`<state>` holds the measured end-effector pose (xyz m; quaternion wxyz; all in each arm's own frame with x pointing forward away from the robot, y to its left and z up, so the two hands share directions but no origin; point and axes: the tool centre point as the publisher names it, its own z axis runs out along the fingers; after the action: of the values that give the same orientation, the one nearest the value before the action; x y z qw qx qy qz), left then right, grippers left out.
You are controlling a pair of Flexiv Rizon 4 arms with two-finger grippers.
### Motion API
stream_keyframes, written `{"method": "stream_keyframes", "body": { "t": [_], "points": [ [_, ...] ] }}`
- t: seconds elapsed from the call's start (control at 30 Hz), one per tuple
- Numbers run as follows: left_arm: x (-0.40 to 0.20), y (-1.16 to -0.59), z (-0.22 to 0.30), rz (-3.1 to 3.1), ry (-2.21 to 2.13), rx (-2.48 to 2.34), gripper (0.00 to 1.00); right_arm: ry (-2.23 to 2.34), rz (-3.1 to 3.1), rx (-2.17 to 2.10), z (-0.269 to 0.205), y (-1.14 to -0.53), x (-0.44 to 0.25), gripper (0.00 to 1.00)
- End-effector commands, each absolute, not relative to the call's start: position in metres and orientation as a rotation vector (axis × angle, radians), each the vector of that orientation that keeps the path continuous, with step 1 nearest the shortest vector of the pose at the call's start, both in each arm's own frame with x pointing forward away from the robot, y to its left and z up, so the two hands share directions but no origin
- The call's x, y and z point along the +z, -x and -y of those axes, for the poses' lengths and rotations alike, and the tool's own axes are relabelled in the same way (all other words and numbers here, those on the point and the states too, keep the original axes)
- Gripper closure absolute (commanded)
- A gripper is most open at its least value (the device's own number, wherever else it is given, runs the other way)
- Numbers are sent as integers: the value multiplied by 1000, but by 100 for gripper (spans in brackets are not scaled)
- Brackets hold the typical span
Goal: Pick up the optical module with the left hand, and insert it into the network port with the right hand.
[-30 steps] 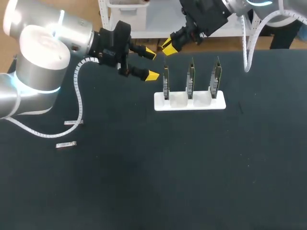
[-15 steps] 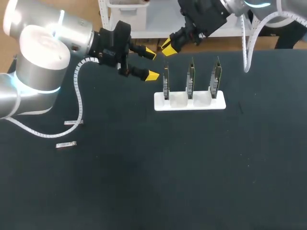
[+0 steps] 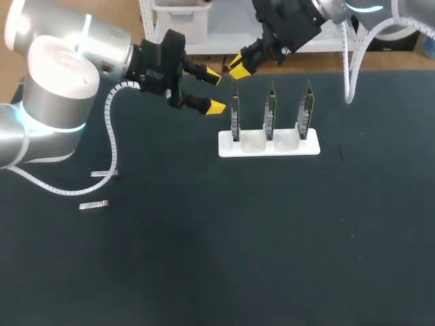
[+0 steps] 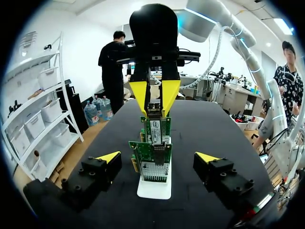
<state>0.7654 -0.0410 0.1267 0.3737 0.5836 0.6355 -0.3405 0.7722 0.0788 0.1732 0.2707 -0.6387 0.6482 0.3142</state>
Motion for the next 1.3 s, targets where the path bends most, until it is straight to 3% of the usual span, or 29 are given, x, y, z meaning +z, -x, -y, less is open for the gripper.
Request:
{"method": "stream_keyframes", "body": {
  "t": [0.03,1.3],
  "points": [
    [127,-766,42,-1633,-1496,-869,0,1718,-1746,845,-78,-771,170,100],
    [127,-766,42,-1633,-1496,-869,0,1734,-1732,828,-77,-768,172,100]
  ]
}}
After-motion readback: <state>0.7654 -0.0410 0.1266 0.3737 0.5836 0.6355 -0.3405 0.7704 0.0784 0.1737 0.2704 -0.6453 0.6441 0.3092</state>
